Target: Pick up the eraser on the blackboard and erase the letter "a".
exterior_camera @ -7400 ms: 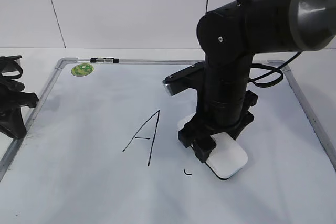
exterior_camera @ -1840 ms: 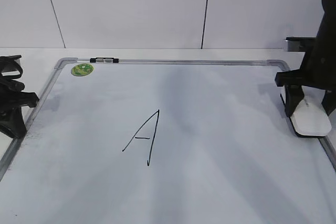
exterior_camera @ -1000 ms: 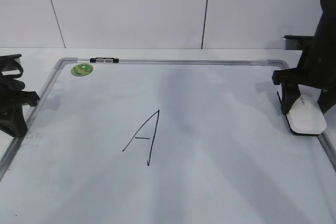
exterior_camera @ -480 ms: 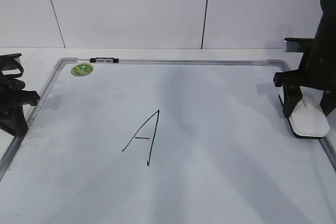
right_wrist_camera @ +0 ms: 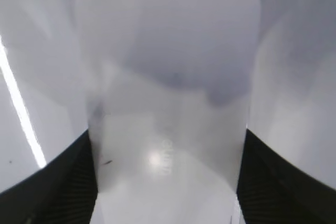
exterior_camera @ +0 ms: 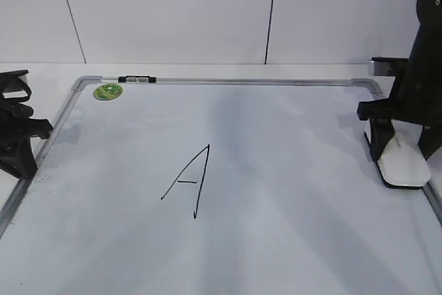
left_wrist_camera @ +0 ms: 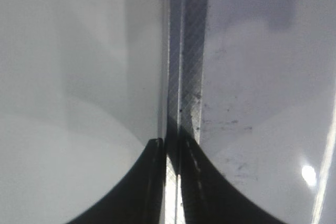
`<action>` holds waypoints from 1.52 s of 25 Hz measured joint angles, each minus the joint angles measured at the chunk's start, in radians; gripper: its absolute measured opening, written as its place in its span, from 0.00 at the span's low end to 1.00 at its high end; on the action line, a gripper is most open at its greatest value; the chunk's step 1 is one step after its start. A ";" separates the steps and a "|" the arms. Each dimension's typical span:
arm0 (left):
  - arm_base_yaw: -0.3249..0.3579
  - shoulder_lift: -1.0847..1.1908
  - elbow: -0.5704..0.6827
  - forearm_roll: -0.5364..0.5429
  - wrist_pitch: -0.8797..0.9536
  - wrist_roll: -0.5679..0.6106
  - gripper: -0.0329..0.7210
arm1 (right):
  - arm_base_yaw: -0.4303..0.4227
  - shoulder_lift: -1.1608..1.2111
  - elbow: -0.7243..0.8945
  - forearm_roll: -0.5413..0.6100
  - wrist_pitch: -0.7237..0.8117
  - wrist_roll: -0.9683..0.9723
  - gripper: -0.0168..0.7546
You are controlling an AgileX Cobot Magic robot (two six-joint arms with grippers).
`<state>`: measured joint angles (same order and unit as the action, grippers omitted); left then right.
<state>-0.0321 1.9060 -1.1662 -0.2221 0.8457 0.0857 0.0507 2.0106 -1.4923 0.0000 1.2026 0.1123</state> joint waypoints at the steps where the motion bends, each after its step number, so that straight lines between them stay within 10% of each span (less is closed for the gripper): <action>1: 0.000 0.000 0.000 0.000 0.000 0.000 0.16 | 0.000 0.002 0.000 0.000 0.000 0.000 0.75; 38: 0.000 0.000 0.000 -0.004 -0.006 0.000 0.16 | 0.000 -0.044 -0.024 -0.007 0.008 -0.029 0.82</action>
<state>-0.0321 1.9060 -1.1662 -0.2257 0.8393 0.0857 0.0507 1.9670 -1.5162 -0.0068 1.2101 0.0830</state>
